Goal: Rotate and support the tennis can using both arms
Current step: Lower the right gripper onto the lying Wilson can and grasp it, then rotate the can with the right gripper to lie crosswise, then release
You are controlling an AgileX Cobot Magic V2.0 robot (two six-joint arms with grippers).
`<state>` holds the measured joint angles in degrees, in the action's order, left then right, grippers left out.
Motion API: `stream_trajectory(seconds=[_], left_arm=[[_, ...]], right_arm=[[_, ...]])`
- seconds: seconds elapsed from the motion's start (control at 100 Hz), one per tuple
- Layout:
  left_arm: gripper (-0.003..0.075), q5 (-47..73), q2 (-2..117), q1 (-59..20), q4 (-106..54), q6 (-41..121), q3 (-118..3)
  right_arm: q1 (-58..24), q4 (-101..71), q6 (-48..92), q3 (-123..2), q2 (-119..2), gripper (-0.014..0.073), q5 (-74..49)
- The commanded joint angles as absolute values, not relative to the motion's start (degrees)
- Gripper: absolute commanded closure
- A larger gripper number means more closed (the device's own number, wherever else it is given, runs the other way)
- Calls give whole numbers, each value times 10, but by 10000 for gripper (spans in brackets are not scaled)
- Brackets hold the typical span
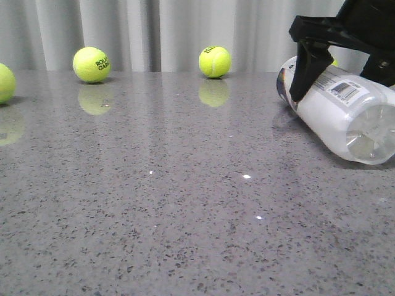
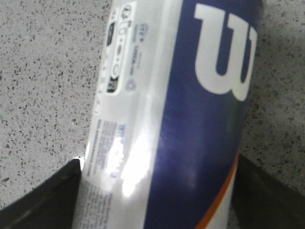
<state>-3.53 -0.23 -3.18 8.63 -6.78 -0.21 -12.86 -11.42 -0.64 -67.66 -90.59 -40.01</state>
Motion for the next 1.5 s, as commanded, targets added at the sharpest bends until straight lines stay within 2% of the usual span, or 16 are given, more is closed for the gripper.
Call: stream_trajectory(seconds=[0.0, 0.11, 0.2, 0.36, 0.53, 0.77, 1.07, 1.49], left_arm=[[741, -82, -23, -33, 85, -72, 25], [741, -82, -23, -33, 85, -72, 25], [741, -82, -23, -33, 85, -72, 25], [741, -82, -23, -33, 85, -72, 25], [741, -82, -23, -33, 85, -72, 25], [741, -82, -23, -33, 85, -72, 25], [741, -82, -23, -33, 85, -72, 25], [741, -82, -23, -33, 85, -72, 25]], right_arm=[[-129, -118, 0, -693, -888, 173, -389], [-129, -118, 0, -693, -887, 339, -400], [-129, -118, 0, -696, -883, 399, -406], [-130, -118, 14, -740, -870, 401, -444], [-143, -118, 93, -833, -869, 401, -529], [-208, -118, 298, -945, -889, 401, -564], [-304, -118, 595, -968, -952, 401, -543], [-324, -15, 625, -968, -1046, 401, -487]])
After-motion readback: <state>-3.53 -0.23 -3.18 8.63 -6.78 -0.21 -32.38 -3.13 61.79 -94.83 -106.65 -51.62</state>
